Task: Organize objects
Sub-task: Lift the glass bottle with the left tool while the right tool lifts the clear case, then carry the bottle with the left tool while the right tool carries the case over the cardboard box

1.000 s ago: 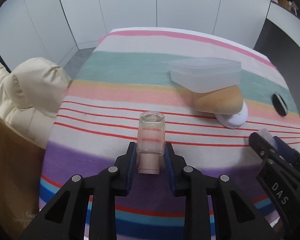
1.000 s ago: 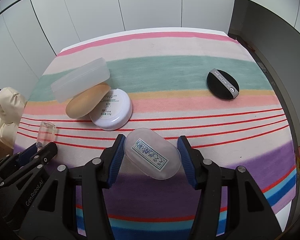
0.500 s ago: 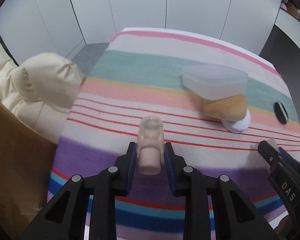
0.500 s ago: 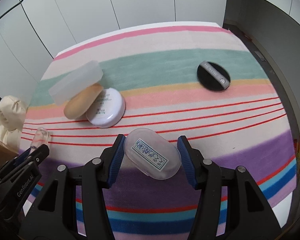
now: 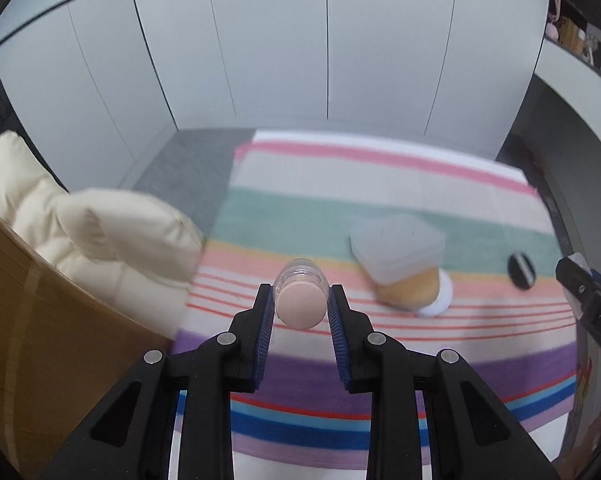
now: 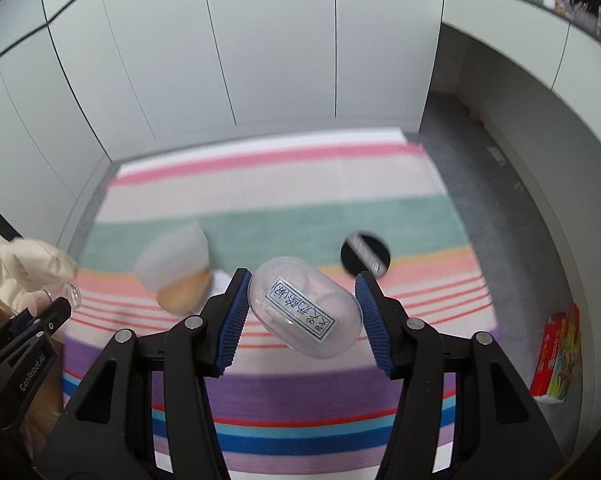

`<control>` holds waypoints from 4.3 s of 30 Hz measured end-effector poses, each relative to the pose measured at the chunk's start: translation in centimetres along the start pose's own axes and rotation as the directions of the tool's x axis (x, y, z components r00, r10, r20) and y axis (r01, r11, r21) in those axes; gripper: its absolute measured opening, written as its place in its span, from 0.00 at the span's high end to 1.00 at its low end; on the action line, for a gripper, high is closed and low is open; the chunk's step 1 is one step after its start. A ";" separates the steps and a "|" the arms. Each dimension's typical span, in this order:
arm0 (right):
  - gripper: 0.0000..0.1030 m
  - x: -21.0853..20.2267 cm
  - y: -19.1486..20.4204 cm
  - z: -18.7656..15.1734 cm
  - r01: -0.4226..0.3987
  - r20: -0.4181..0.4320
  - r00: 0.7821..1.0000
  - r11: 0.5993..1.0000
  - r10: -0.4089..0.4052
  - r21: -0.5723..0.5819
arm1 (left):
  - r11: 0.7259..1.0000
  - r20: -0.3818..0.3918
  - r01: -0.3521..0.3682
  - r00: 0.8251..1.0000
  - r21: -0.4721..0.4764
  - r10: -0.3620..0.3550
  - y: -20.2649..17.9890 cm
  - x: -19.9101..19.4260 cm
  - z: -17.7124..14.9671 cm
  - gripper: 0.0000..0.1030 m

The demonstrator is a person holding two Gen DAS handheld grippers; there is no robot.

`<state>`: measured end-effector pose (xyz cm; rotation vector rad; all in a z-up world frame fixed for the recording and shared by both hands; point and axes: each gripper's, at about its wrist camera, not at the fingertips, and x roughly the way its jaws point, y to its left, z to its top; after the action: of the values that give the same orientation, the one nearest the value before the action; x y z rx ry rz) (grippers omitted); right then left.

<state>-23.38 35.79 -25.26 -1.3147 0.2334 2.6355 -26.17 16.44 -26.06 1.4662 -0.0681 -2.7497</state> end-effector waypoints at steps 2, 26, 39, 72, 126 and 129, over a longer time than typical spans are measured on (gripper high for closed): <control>0.46 -1.9 0.1 1.2 -0.013 0.030 0.999 1.000 0.013 -0.008 | 1.000 0.027 -0.009 1.000 0.003 0.009 0.3 -1.9 0.9 0.73; 0.46 -22.8 2.2 9.5 -0.025 0.265 0.963 0.998 0.041 -0.060 | 1.000 0.258 0.012 0.966 -0.025 -0.006 4.5 -22.4 8.5 0.73; 0.46 -29.8 2.9 11.0 -0.004 0.331 0.943 0.995 0.036 -0.095 | 0.999 0.324 -0.007 0.946 -0.047 0.021 5.6 -29.3 10.8 0.73; 0.46 -34.6 0.3 4.1 -0.018 0.344 0.938 0.996 0.047 -0.085 | 0.999 0.274 -0.004 0.962 -0.046 0.017 5.7 -33.5 3.0 0.73; 0.46 -39.6 0.8 -17.8 -0.135 0.105 0.980 0.955 0.168 -0.265 | 0.997 0.181 -0.025 0.983 0.076 0.011 13.7 -37.1 -19.2 0.73; 0.46 -39.7 1.0 -17.8 -0.132 0.110 0.980 0.954 0.167 -0.269 | 0.997 0.195 -0.030 0.981 0.067 0.017 13.9 -37.4 -19.2 0.73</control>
<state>13.59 27.08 -4.00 -1.2315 -0.0372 2.9512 10.63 3.58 -5.07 1.1958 -0.1850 -2.8902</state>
